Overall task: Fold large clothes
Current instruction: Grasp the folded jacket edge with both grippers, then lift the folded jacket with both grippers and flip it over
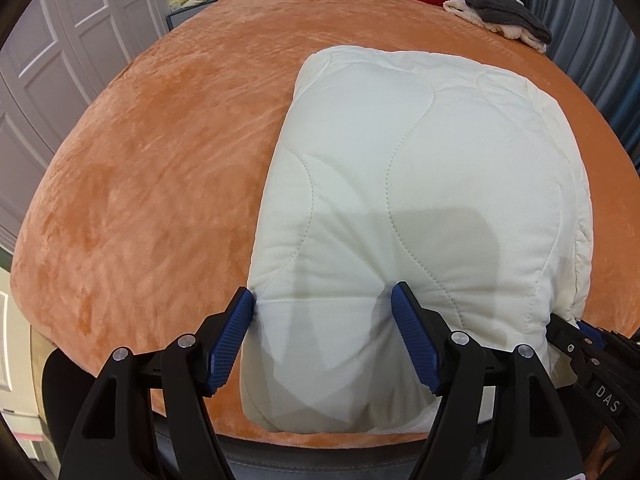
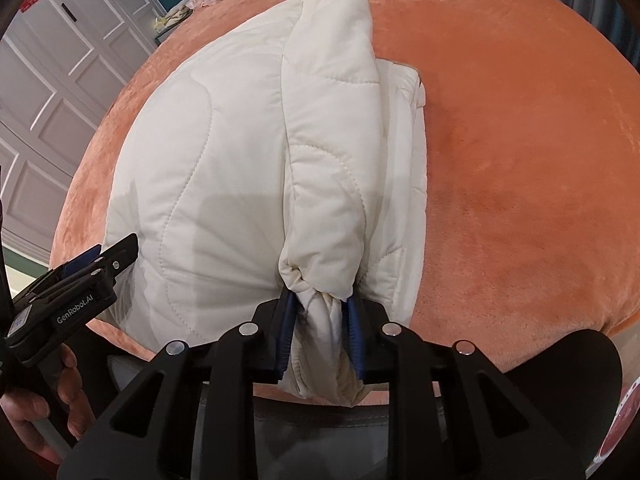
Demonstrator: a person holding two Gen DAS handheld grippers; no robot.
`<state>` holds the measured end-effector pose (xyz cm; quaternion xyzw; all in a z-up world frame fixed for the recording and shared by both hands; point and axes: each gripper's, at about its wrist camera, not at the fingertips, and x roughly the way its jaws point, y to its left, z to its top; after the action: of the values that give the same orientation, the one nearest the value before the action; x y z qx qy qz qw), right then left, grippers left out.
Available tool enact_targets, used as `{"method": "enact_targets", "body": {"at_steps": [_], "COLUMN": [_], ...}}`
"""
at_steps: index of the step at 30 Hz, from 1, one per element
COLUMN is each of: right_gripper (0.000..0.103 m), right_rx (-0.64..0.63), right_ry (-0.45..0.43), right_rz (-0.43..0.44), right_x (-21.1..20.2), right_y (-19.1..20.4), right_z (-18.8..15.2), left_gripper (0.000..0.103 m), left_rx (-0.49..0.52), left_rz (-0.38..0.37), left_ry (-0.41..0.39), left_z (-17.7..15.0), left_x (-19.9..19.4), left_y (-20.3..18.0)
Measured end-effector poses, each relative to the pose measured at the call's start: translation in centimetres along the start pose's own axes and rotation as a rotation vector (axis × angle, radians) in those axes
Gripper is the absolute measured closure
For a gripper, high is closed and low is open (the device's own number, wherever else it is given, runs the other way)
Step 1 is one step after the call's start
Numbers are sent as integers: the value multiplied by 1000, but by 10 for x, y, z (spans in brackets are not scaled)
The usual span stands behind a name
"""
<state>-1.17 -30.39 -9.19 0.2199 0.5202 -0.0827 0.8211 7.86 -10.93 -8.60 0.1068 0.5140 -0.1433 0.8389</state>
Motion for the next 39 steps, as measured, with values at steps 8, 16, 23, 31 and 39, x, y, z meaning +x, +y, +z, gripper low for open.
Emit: {"method": "enact_targets", "body": {"at_steps": [8, 16, 23, 31, 39], "right_gripper": [81, 79, 49, 21, 5], "right_rx": [0, 18, 149, 302, 419], "right_ry": [-10, -19, -41, -35, 31], "right_rz": [-1, 26, 142, 231, 343], "right_x": [2, 5, -29, -17, 30], "right_y": [1, -1, -28, -59, -65], "right_z": [-3, -6, 1, 27, 19], "left_gripper": [32, 32, 29, 28, 5], "left_rx": [16, 22, -121, -328, -467], "left_rz": [32, 49, -161, -442, -610], "left_ry": [-33, -62, 0, 117, 193], "left_z": [-3, -4, 12, 40, 36], "left_x": [1, 2, -12, 20, 59], "left_y": [-5, -6, 36, 76, 85]}}
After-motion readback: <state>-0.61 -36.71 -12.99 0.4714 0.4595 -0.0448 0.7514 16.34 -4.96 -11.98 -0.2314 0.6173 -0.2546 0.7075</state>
